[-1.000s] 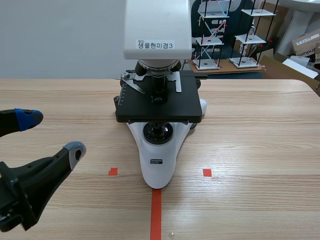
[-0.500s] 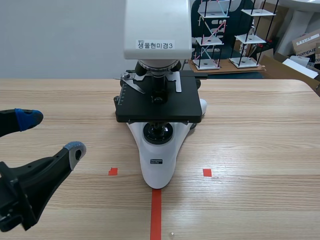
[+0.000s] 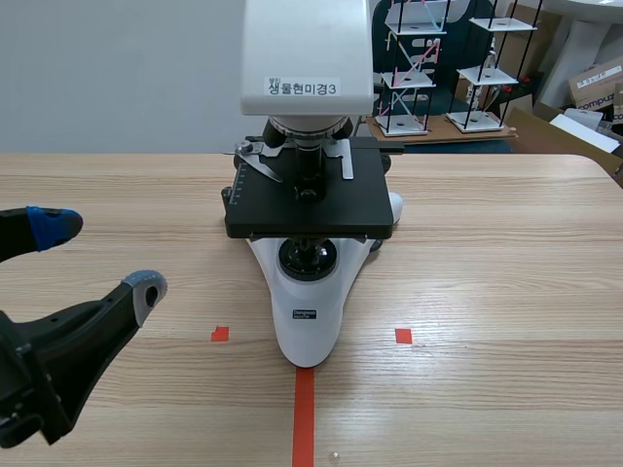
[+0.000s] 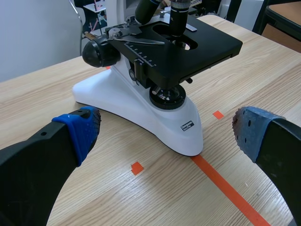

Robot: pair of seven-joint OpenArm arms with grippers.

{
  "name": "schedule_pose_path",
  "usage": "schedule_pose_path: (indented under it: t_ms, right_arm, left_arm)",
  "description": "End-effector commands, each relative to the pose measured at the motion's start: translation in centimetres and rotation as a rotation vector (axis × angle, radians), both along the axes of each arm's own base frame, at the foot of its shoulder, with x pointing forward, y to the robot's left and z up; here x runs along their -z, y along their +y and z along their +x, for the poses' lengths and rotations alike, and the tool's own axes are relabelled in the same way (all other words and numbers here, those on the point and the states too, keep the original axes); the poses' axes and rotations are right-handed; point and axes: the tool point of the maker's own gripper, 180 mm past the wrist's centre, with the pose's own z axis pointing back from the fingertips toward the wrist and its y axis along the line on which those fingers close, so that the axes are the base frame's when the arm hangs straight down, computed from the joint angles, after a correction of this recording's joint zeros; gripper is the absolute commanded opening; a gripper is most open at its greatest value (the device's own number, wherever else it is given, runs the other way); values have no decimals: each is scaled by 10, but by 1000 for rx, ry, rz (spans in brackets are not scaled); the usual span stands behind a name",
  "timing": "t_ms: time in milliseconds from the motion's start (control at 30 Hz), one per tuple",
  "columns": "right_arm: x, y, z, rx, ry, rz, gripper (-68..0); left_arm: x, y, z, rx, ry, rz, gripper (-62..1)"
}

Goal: Point at the eyepiece

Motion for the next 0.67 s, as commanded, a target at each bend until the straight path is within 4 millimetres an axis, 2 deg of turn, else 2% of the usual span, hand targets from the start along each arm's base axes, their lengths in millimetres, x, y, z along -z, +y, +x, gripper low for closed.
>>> schedule_pose_path:
  t_ms: [0, 633]
  right_arm:
    - [-22, -3, -2, 1, -54, 19, -665]
    - [-22, -3, -2, 0, -55, 20, -665]
  left_arm:
    - [-11, -3, 0, 2, -31, -24, -15]
    - [-15, -3, 1, 1, -48, -37, -15]
